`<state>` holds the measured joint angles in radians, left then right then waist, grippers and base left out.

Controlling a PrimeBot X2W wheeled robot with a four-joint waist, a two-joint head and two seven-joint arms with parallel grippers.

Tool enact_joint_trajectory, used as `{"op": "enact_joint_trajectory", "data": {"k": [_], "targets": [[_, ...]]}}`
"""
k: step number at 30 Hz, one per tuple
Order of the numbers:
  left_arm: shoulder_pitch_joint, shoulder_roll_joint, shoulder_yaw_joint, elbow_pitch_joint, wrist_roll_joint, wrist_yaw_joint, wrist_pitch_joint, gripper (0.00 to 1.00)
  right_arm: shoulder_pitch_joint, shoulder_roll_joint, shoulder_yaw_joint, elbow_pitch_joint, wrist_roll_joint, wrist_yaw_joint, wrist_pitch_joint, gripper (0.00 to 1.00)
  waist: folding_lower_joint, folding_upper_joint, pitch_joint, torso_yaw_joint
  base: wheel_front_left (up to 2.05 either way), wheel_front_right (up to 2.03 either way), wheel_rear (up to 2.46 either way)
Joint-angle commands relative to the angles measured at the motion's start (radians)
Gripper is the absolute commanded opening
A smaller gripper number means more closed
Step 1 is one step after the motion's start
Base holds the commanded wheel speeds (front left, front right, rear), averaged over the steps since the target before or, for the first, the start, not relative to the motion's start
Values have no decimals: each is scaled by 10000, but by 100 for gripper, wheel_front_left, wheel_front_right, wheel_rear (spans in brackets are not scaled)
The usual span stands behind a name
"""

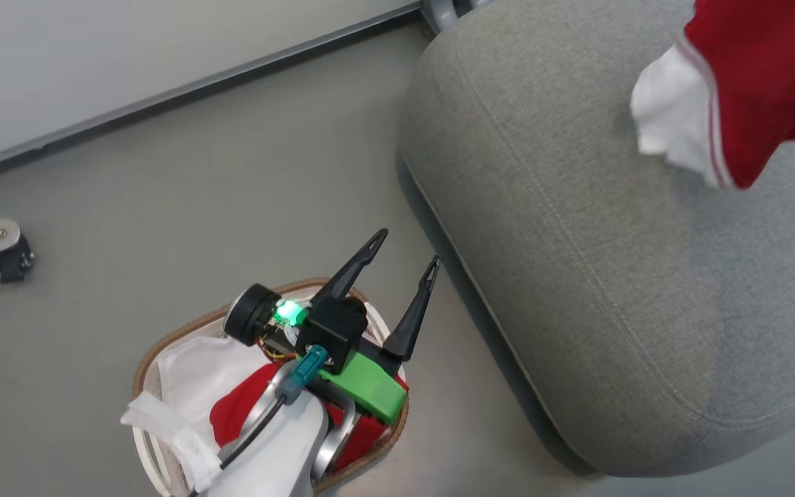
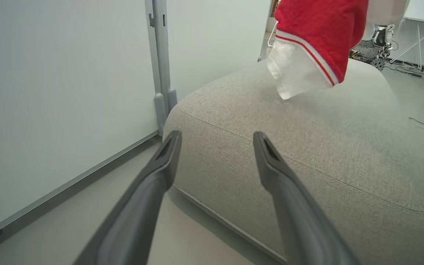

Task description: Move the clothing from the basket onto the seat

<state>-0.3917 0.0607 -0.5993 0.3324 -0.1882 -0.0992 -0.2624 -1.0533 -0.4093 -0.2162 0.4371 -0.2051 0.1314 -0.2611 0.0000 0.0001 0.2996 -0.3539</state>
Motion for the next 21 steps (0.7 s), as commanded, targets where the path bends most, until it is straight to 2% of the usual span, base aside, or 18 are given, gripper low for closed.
{"op": "enact_joint_trajectory", "data": {"k": [1, 7, 11, 15, 16, 21], "targets": [[-312, 136, 55, -74, 92, -44, -35, 100, -436, -156, -95, 119, 11, -14, 62, 0, 0, -1, 1154, 888, 0, 0, 0], [-916, 220, 170, -347, 377, -81, -35, 100, -1663, -524, -486, 773, -144, -14, 53, 0, 0, -1, 2275, 1295, 0, 0, 0], [-1188, 271, 278, -487, 493, -62, -35, 100, -1680, -423, -954, 1511, -382, -14, 22, 0, 0, -1, 2876, 1433, 0, 0, 0], [-1342, 388, 430, -624, 536, 34, -37, 100, -1141, 60, -1509, 2301, -602, -14, -19, 0, 0, -1, 3380, 1477, 0, 0, 0], [-1385, 451, 478, -667, 580, 62, -35, 100, -812, 369, -1736, 2555, -673, -14, -40, 0, 0, -1, 3579, 1476, 0, 0, 0], [-1458, 540, 543, -735, 667, 109, -35, 100, 371, 984, -1895, 2600, -613, -14, -49, 0, 0, -1, 3827, 1467, 0, 0, 0]]}}
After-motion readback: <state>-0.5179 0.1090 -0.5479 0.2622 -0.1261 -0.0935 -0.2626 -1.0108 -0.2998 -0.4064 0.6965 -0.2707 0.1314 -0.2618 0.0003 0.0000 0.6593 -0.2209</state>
